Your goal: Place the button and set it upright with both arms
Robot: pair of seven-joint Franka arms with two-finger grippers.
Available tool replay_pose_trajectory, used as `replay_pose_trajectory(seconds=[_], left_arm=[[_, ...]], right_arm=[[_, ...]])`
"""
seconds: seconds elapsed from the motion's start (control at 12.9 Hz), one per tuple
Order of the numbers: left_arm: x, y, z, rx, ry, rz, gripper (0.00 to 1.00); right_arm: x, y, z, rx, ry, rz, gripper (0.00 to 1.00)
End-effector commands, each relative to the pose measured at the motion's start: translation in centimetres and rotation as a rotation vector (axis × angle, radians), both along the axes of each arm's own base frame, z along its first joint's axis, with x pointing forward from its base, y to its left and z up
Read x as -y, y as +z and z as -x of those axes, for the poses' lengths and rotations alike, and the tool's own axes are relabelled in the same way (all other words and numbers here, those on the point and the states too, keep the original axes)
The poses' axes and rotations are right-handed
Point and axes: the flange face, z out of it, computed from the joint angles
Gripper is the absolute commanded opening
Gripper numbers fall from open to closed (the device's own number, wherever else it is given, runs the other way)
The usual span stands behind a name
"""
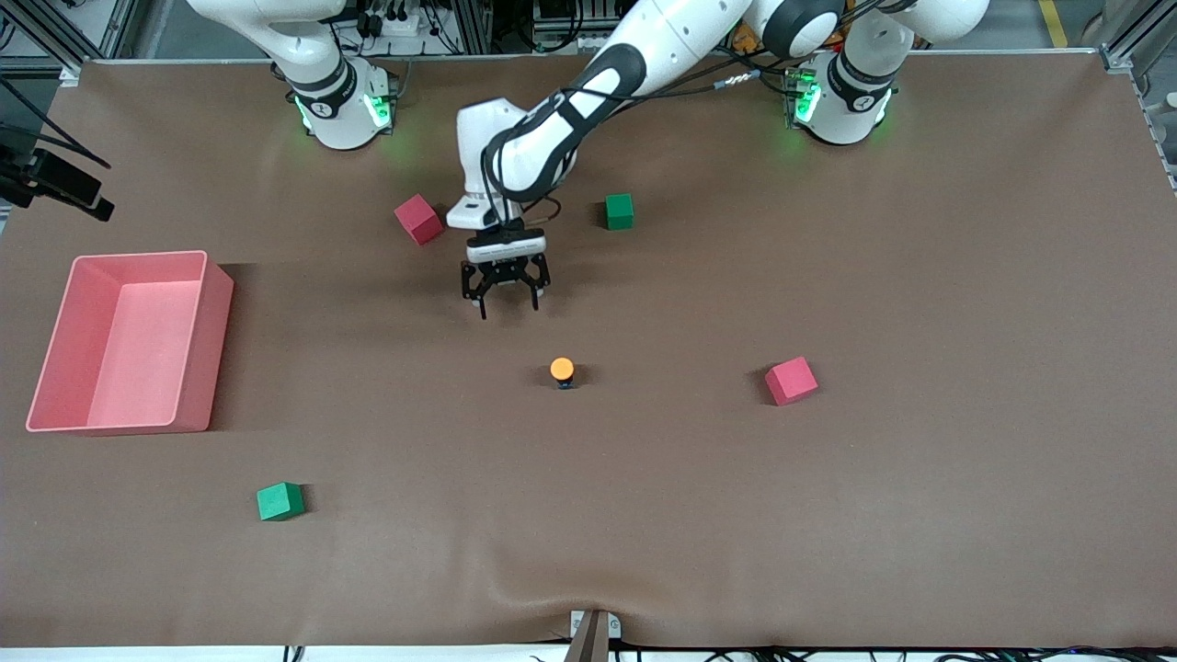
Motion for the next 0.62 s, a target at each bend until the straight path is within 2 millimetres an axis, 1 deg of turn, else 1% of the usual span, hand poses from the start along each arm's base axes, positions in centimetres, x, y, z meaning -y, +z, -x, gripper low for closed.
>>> replay_pose_trajectory(seconds=[0.0,0.08,0.16,0.31,0.39,0.47,0.54], left_arm=[[-0.7,6.7,-1.3,-0.106,-0.013,-0.012,1.00],[-1.7,9.3,-2.9,-0.142,-0.006,-0.003,1.00],[-3.2,12.6,-5.0,-0.177,-0.001,0.007,1.00],[-6.0,18.0,-7.6,-0.258,0.005,0.020,1.00],[-8.1,20.7,-9.2,-0.278,0.022,0.018,1.00],[-10.7,23.7,-11.1,-0.303,0.015,-0.007,1.00],[-13.0,26.0,-12.2,-0.348,-0.028,-0.042,1.00]], right_arm=[[0.4,0.4,0.1,-0.003,0.004,-0.001,1.00],[0.4,0.3,0.0,-0.006,0.004,-0.002,1.00],[0.4,0.3,0.0,-0.007,0.004,0.000,1.00],[0.4,0.3,0.0,-0.006,0.004,-0.002,1.00],[0.3,0.3,0.1,-0.005,0.005,-0.002,1.00],[0.3,0.3,0.0,-0.007,0.005,0.000,1.00],[0.4,0.3,0.1,-0.006,0.004,-0.002,1.00]])
